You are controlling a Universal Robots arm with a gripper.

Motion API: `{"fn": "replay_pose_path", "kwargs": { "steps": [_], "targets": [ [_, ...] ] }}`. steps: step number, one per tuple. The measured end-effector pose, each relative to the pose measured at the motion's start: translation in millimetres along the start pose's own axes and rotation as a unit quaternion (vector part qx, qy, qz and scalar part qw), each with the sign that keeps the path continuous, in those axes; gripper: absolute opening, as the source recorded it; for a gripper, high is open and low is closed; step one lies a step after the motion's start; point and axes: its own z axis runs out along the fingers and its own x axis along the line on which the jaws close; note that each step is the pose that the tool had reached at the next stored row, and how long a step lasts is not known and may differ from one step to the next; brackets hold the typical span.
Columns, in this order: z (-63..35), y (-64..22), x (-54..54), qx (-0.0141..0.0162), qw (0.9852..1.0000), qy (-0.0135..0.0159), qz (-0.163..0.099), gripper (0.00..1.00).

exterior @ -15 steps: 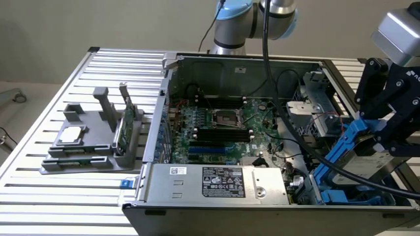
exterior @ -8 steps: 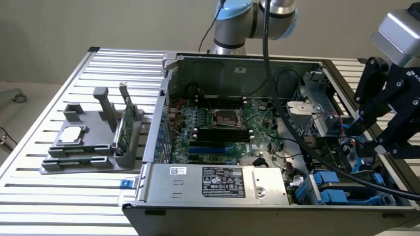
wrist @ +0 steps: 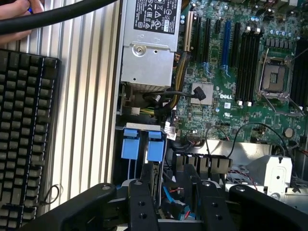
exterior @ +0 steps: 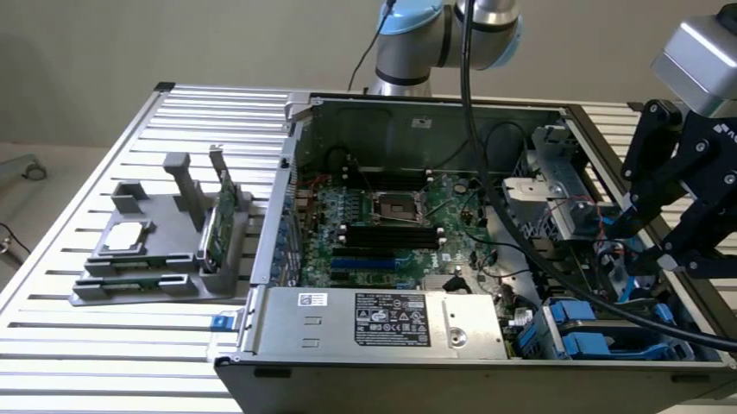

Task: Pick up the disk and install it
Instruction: 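Insert the disk into the insertion slot, then insert the first disk wire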

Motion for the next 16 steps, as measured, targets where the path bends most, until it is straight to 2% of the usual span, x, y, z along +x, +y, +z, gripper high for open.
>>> {"fn": "replay_pose_path", "kwargs": {
  "steps": [2, 5, 6, 8, 16],
  "targets": [
    [-0.1, 0.0, 0.0, 0.0, 1.0, -0.0005, 0.0, 0.38],
    [-0.5, 0.0, -0.1, 0.0001, 1.0, -0.001, 0.0, 0.19],
    [-0.7, 0.0, -0.1, 0.0001, 1.0, -0.0011, 0.0, 0.19],
    [-1.2, 0.0, -0.1, 0.0001, 1.0, -0.0011, 0.0, 0.11],
    [-2.3, 0.1, -0.2, 0.0001, 1.0, -0.0011, 0.0, 0.11]
  ]
}}
